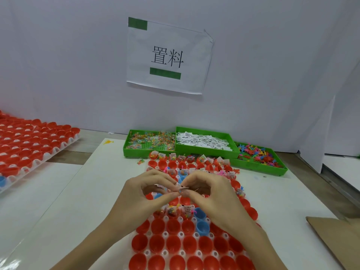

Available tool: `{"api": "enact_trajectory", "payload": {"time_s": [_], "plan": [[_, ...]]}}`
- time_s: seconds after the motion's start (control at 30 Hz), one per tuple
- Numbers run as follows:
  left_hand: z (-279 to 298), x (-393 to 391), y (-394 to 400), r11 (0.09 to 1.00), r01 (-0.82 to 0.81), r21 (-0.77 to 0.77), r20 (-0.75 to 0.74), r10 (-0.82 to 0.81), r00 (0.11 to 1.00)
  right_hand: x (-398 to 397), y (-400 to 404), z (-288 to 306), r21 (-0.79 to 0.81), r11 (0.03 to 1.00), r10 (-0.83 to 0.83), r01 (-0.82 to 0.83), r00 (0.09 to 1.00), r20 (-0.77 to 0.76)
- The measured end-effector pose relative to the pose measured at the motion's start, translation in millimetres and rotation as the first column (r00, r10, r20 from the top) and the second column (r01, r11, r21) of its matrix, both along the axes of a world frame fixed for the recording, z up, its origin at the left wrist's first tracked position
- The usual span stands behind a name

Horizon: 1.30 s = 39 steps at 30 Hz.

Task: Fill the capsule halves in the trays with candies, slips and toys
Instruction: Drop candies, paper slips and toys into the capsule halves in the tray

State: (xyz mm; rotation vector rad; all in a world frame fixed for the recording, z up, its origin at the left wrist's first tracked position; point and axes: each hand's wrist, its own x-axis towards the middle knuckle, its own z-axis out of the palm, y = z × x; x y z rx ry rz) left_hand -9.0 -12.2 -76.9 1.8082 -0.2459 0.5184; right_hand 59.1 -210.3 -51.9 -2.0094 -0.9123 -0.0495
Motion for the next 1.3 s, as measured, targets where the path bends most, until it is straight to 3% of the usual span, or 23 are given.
{"api": "enact_trajectory", "payload": {"time_s": [0.13,0.3,0.53,0.67,0.77,0.87,0.93,1.13,1.3], "plan": [[-3,0,1,0.998,0.01,0.061,0.052,-0.013,0.999,-2,0,-4,-0.063,0.997,0.056,-0.054,0.997,0.043],[-6,0,-2,0.992,-0.068,0.103,0.121,0.055,0.991,-1,-1,-6,-0.002,0.999,0.053,-0.053,0.997,-0.062],[-4,0,-3,0.995,-0.086,0.052,0.033,0.085,0.996,5,-8,6,0.062,0.996,0.072,-0.064,0.99,-0.124],[-3,2,-2,0.996,-0.074,0.05,0.025,0.073,0.997,44,-24,26,0.162,0.969,-0.176,0.187,0.981,-0.078],[-4,1,-2,0.996,-0.075,0.049,0.021,0.074,0.997,97,-42,35,0.184,0.868,-0.463,0.461,0.886,-0.033],[-5,2,-3,0.995,-0.08,0.056,0.029,0.078,0.996,155,-66,28,0.097,0.733,-0.68,0.674,0.728,0.08],[-7,3,-1,0.995,-0.082,0.05,0.036,0.08,0.996,188,-82,15,-0.012,0.675,-0.732,0.737,0.673,0.108],[-10,7,4,0.994,-0.104,0.044,0.035,0.102,0.994,236,-108,-11,-0.4,0.685,-0.633,0.609,0.77,0.087],[-10,7,7,0.992,-0.115,0.041,0.046,0.113,0.993,252,-93,-18,-0.46,0.68,-0.589,0.571,0.799,0.121]]}}
